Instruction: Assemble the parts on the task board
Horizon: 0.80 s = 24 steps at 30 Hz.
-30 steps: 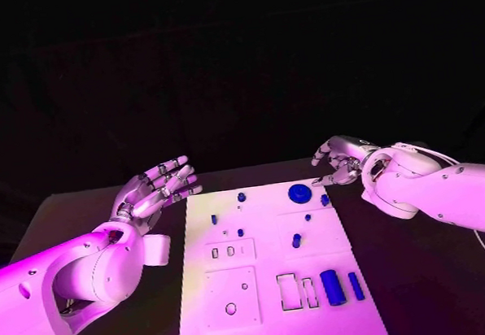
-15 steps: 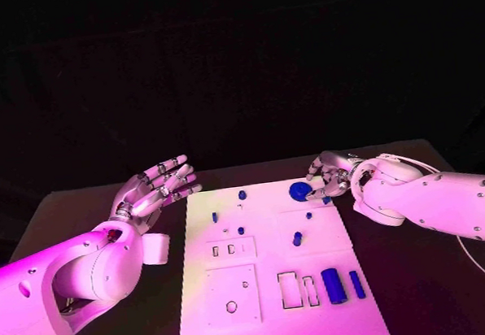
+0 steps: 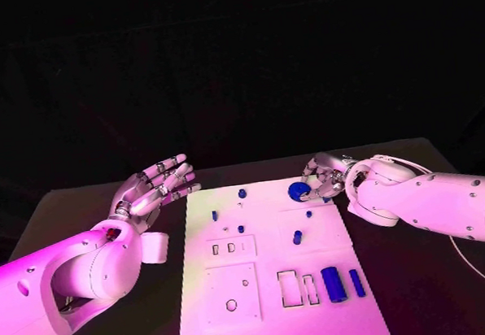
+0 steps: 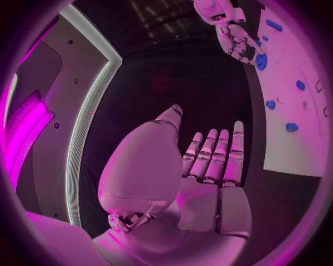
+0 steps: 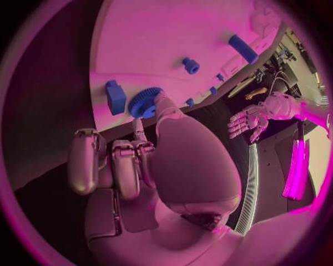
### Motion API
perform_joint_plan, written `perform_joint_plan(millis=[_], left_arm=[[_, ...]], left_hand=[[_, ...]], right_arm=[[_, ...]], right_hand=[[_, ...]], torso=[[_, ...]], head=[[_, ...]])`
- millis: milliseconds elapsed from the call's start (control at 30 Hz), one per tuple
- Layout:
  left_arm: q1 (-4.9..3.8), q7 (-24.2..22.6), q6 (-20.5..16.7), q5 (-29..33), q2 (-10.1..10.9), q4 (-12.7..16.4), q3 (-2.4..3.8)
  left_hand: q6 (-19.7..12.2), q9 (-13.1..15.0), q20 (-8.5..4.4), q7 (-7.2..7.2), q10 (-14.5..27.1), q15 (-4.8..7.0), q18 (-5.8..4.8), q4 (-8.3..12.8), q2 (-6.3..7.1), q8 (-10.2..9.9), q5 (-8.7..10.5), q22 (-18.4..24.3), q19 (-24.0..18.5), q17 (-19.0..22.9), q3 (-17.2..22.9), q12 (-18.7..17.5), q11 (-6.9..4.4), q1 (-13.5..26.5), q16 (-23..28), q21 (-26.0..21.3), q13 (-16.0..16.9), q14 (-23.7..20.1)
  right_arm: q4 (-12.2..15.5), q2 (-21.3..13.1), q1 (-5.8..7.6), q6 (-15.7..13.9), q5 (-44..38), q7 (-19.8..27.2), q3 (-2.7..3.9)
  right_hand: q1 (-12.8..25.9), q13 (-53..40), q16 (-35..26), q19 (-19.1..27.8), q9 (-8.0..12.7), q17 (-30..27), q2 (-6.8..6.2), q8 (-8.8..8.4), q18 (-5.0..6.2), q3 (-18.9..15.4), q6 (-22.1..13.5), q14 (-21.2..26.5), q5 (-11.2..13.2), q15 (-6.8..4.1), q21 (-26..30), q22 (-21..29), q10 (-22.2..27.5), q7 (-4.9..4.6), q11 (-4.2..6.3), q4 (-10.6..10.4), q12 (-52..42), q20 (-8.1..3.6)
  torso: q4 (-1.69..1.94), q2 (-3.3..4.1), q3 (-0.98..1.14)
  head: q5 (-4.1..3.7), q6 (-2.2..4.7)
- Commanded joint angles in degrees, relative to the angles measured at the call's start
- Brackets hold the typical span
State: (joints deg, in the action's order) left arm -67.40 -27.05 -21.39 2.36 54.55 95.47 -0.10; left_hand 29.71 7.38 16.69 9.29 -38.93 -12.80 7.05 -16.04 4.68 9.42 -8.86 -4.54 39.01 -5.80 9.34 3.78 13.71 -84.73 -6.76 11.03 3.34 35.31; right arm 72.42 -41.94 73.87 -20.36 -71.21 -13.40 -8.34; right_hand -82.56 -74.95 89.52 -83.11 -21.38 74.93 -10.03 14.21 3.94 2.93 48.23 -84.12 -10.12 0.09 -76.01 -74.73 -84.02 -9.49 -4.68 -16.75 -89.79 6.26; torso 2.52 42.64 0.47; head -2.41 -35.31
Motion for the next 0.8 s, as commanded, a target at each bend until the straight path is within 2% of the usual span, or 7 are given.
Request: perform_joint_plan(millis=[33, 333, 500, 600, 800], left_arm=[[-0.06, -0.3, 1.1, 0.1, -0.1, 0.0, 0.05], [-0.06, -0.1, 1.1, 0.1, 0.0, -0.1, 0.05], [-0.07, 0.1, 1.1, 0.1, 0.0, -0.1, 0.05], [-0.07, 0.2, 1.1, 0.1, 0.0, -0.1, 0.05], [-0.07, 0.1, 0.8, 0.1, 0.1, -0.1, 0.05]], left_hand=[[-0.1, -0.1, -0.03, 6.18, 0.4, 0.06, 1.01, -0.1, -0.37, 0.1, 0.28, 0.1, 0.0, 0.0, 0.2, -0.2, 0.03, 0.2, 0.4, -0.1, -0.1, -0.2], [-0.1, -0.1, -0.02, 6.19, 0.4, 0.03, 0.99, -0.1, -0.39, 0.1, 0.27, 0.1, 0.0, 0.1, 0.2, -0.3, 0.04, 0.1, 0.5, -0.2, -0.1, -0.4], [-0.1, -0.1, -0.02, 6.19, 0.4, 0.03, 0.99, -0.1, -0.39, 0.1, 0.27, 0.1, 0.0, 0.1, 0.2, -0.3, 0.04, 0.1, 0.5, -0.2, -0.1, -0.4], [-0.2, -0.1, -0.03, 6.2, 0.5, 0.02, 0.97, -0.1, -0.41, 0.1, 0.27, 0.1, 0.0, 0.1, 0.2, -0.3, 0.05, 0.1, 0.5, -0.2, -0.1, -0.6], [-0.2, -0.1, -0.03, 6.2, 0.5, 0.02, 0.97, -0.1, -0.41, 0.1, 0.27, 0.1, 0.0, 0.1, 0.2, -0.3, 0.05, 0.1, 0.5, -0.2, -0.1, -0.6]], right_arm=[[0.1, 0.2, -0.09, -0.1, 0.3, 0.5, -0.02], [0.1, 0.4, -0.07, -0.7, 0.2, 0.5, -0.02], [0.0, 0.5, -0.07, -2.9, -1.1, 1.0, -0.01], [0.1, 0.5, -0.06, -3.7, -2.4, 1.3, -0.01], [0.1, 0.6, -0.06, -3.4, -3.8, 1.3, -0.01]], right_hand=[[0.3, -15.0, 0.4, -0.4, -0.1, 14.7, 0.34, 0.3, -0.43, 0.2, 0.3, -5.8, -0.4, 0.31, -0.3, -0.2, -6.0, 0.1, 0.01, 0.1, -0.2, -0.09], [-0.1, -15.0, 0.4, -0.4, -0.1, 14.8, 0.79, 0.55, -0.46, 0.8, 0.7, -5.8, -0.6, 0.25, -0.5, -0.4, -6.0, 0.19, 0.09, 0.3, -0.2, -0.14], [-1.3, -15.0, 0.5, -0.9, -0.2, 15.1, 1.62, 1.14, -0.71, 2.3, 1.8, -5.9, -0.6, 0.05, -1.6, -1.7, -6.0, 0.44, 0.29, 0.5, -0.2, -0.29], [-1.6, -15.0, 0.5, -1.0, -0.2, 15.1, 1.65, 1.21, -0.75, 2.6, 2.1, -5.9, -0.5, -0.01, -1.8, -1.9, -6.0, 0.48, 0.33, 0.6, -0.2, -0.34], [-2.0, -15.0, 0.5, -1.0, -0.1, 15.1, 1.45, 1.12, -0.8, 2.9, 2.2, -5.9, -0.4, -0.07, -1.9, -2.1, -6.0, 0.49, 0.35, 0.7, -0.2, -0.39]], torso=[[-0.02, 0.02, 0.02], [-0.03, 0.0, -0.02], [-0.09, 0.0, 0.0], [-0.02, -0.03, -0.01], [-0.06, -0.01, -0.03]], head=[[0.07, -0.01], [0.1, -0.07], [0.1, -0.03], [0.05, 0.05], [0.11, 0.1]])
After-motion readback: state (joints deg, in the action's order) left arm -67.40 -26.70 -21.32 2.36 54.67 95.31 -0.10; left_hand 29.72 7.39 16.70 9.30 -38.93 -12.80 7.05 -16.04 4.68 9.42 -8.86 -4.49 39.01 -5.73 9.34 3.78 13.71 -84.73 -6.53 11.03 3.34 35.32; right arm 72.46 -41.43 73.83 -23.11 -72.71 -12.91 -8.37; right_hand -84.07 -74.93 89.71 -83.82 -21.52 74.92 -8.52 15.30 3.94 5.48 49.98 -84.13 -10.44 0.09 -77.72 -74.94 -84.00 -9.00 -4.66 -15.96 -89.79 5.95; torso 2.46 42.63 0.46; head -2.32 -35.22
